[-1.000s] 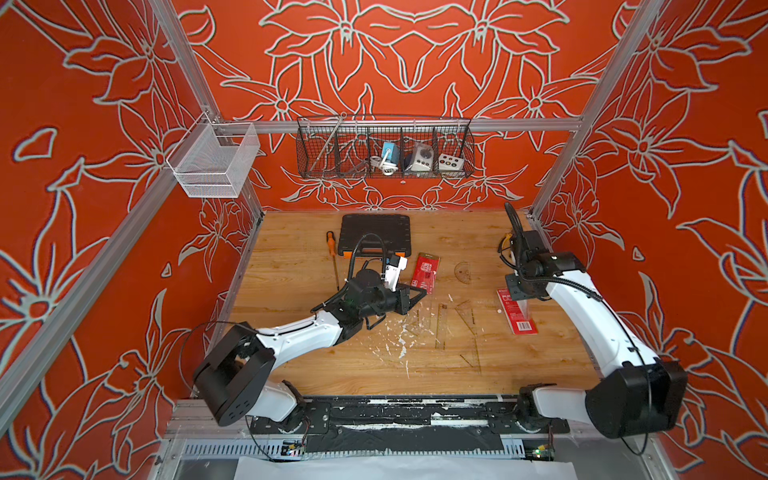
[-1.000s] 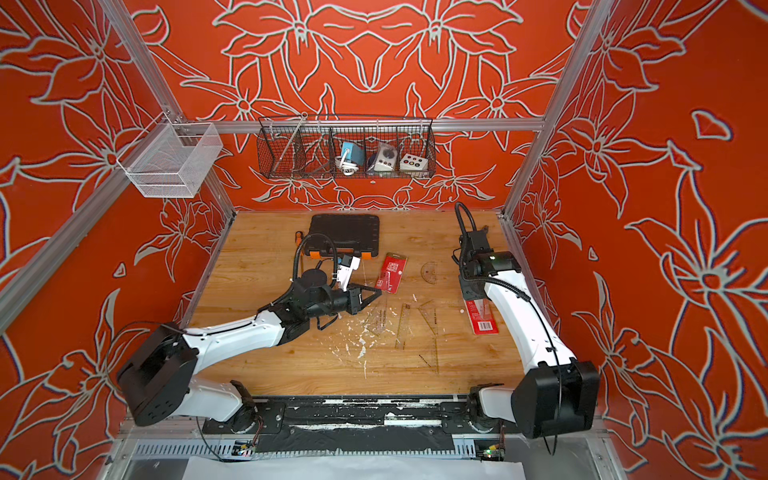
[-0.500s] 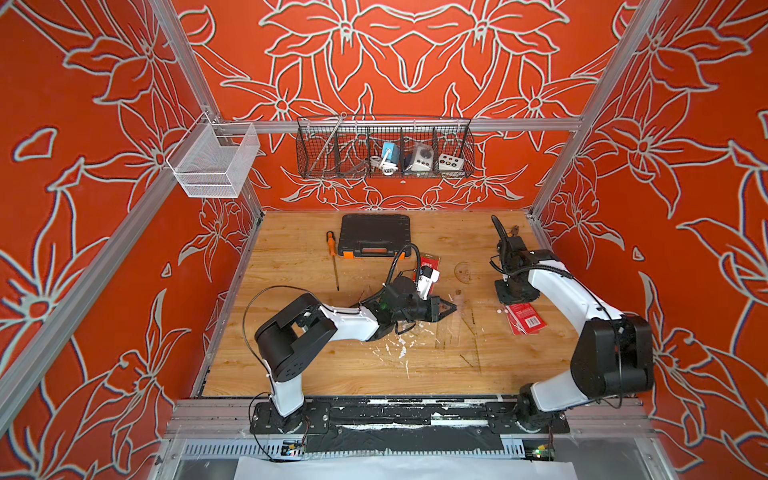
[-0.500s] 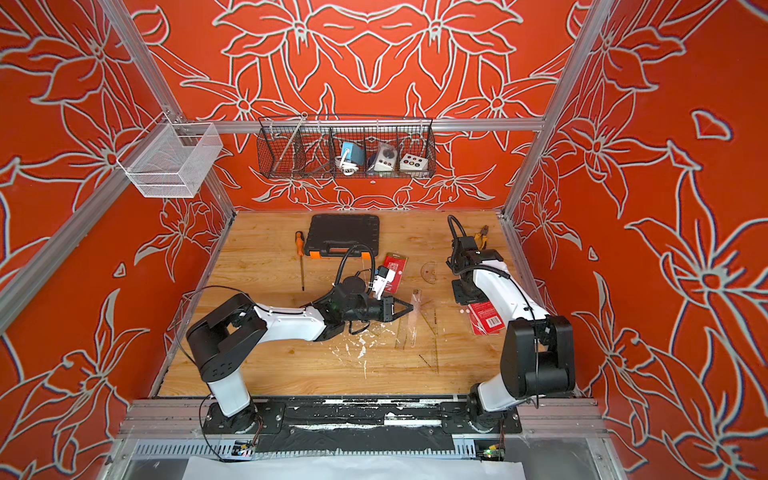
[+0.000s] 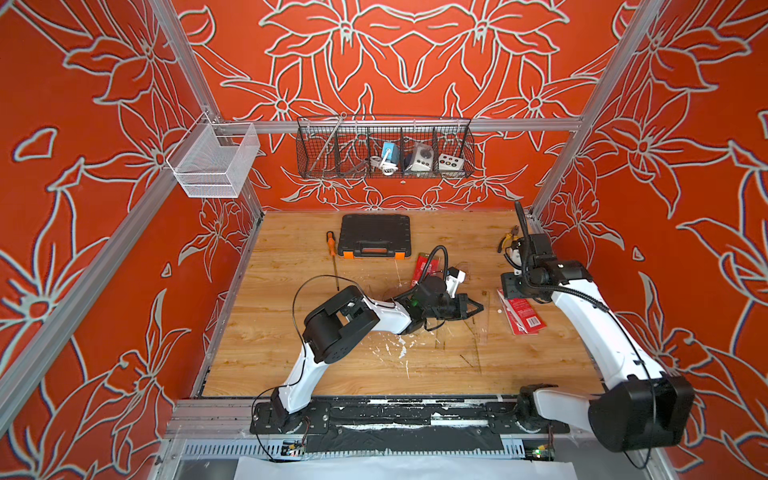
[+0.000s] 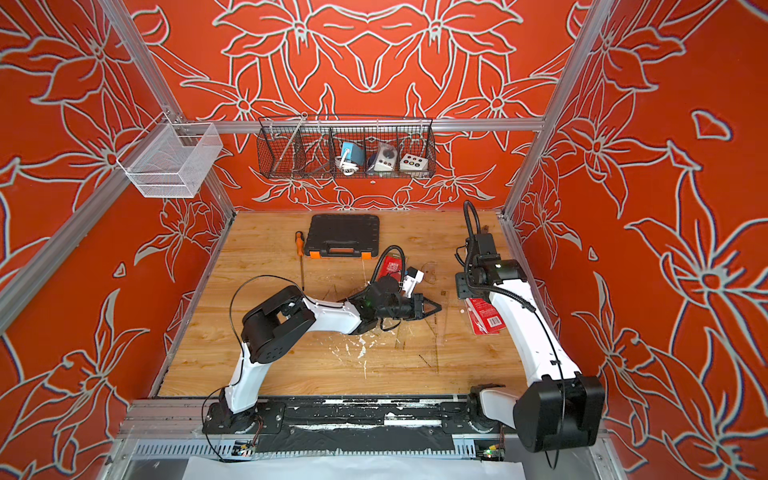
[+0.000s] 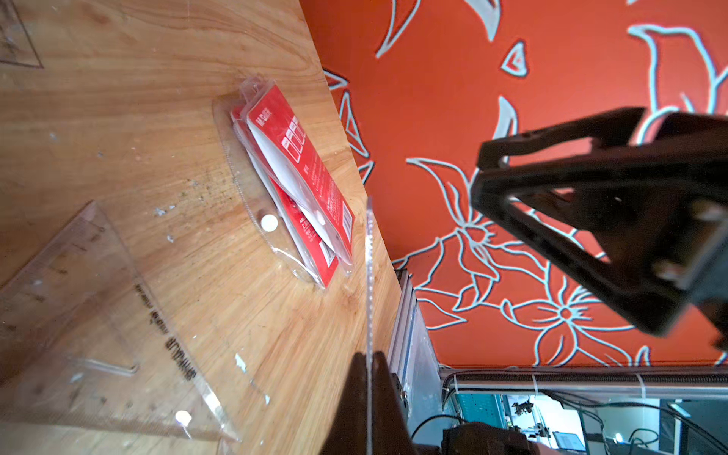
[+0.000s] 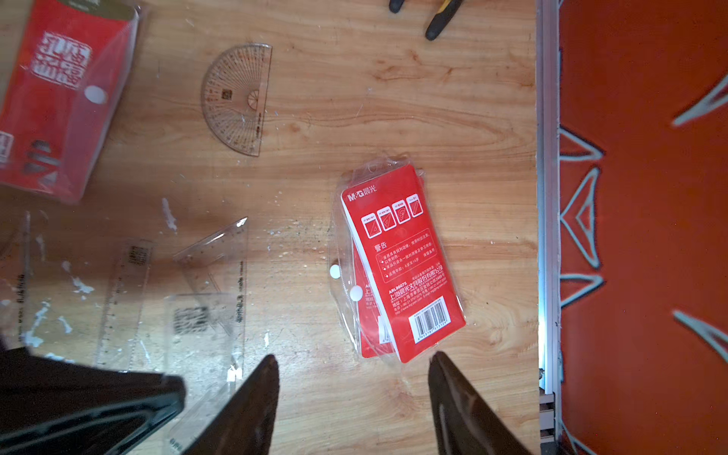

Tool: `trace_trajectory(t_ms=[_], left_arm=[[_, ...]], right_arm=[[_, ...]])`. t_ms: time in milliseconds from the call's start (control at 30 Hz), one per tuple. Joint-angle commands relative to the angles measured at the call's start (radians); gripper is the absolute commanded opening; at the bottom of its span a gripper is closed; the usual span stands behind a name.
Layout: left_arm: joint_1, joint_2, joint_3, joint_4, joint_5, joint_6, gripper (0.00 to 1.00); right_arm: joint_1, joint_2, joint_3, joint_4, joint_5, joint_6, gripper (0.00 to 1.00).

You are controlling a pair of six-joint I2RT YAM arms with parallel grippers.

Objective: Open the ruler set and take out the ruler
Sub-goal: Place the ruler at the center of the board.

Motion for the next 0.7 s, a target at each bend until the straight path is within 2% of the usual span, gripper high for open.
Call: trace_trajectory(t_ms=[0, 433, 667], left_arm=[[-0.012, 0.053, 0.035, 0.027, -0.022, -0.087, 0.0], [-0.051, 0.171, 0.145, -0.029, -0.099, -0.169, 0.0], [-0.056, 0.179, 0.155, -0.075, -0.13, -0.166, 0.07]], right_arm=[[-0.01, -0.021, 0.018, -0.025, -0.016, -0.013, 0.66], [-0.012, -0.093, 0.009, -0.013, -0.088, -0.016, 0.74], [-0.011, -0.11, -0.002, -0.002, -0.1, -0.017, 0.74]])
